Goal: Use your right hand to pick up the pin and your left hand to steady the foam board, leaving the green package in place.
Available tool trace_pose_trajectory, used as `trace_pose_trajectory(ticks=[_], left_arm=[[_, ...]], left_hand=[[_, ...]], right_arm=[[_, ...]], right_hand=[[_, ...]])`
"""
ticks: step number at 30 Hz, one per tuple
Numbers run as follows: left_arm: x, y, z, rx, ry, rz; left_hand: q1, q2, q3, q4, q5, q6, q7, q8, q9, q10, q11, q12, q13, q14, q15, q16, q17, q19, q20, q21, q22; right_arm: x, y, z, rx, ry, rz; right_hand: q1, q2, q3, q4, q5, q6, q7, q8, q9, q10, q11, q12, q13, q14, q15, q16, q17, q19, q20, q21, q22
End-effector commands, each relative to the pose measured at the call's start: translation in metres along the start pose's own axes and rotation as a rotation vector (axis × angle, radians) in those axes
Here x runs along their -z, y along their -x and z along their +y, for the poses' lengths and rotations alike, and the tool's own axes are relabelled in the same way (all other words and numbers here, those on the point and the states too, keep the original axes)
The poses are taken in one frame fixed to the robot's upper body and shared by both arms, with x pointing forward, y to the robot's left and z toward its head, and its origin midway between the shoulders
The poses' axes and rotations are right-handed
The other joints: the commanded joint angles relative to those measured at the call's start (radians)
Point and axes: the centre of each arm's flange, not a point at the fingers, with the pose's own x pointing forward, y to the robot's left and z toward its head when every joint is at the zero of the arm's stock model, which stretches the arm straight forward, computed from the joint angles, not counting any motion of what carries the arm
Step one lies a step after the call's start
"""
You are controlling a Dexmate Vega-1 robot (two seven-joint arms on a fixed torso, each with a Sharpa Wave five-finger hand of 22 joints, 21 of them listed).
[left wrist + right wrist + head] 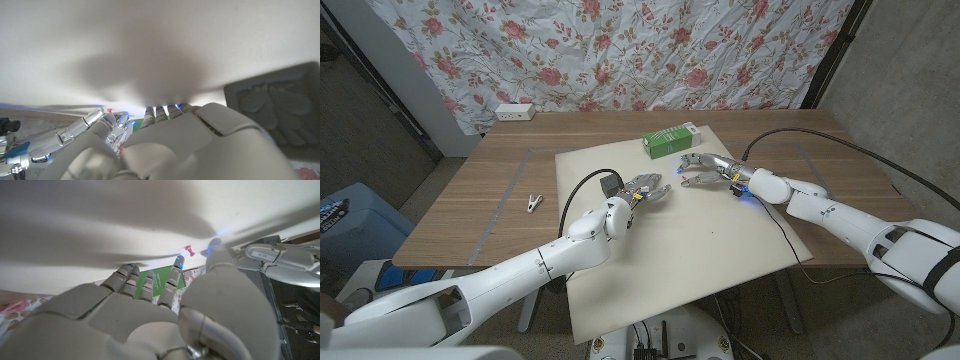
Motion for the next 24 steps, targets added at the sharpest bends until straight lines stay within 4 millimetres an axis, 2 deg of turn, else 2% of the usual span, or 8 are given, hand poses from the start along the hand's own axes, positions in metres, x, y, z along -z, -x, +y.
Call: trace_pose_trajectory(ticks=[1, 24], left_arm=[[-0.002, 0.003, 0.007, -0.027, 0.004, -0.008], [-0.008, 0.015, 0.019, -0.082, 0.015, -0.036]], left_hand=[[0.009, 0.116, 0.007, -0.003, 0.006, 0.010, -0.002, 0.006, 0.004, 0.004, -0.001, 0.006, 0.003, 0.003, 0.001, 0.006, 0.004, 0.007, -0.051, 0.006, 0.001], [0.012, 0.116, 0.017, -0.006, 0.006, 0.028, -0.003, 0.007, 0.004, 0.016, -0.003, 0.007, 0.003, 0.010, -0.002, 0.006, 0.003, 0.015, -0.052, 0.006, 0.001]], right_arm=[[-0.004, 0.003, -0.005, 0.007, 0.007, -0.015], [-0.020, 0.012, -0.016, 0.039, 0.004, -0.044]], right_hand=[[-0.015, -0.006, -0.007, 0.000, 0.004, -0.029, -0.002, -0.020, -0.004, -0.010, -0.003, 0.002, 0.001, -0.008, 0.000, -0.005, 0.002, -0.012, 0.003, 0.001, 0.003], [-0.052, -0.008, -0.015, 0.005, 0.006, -0.096, -0.001, -0.071, -0.020, -0.035, -0.001, 0.001, -0.003, -0.044, 0.011, -0.027, -0.007, -0.079, 0.001, -0.008, 0.000]])
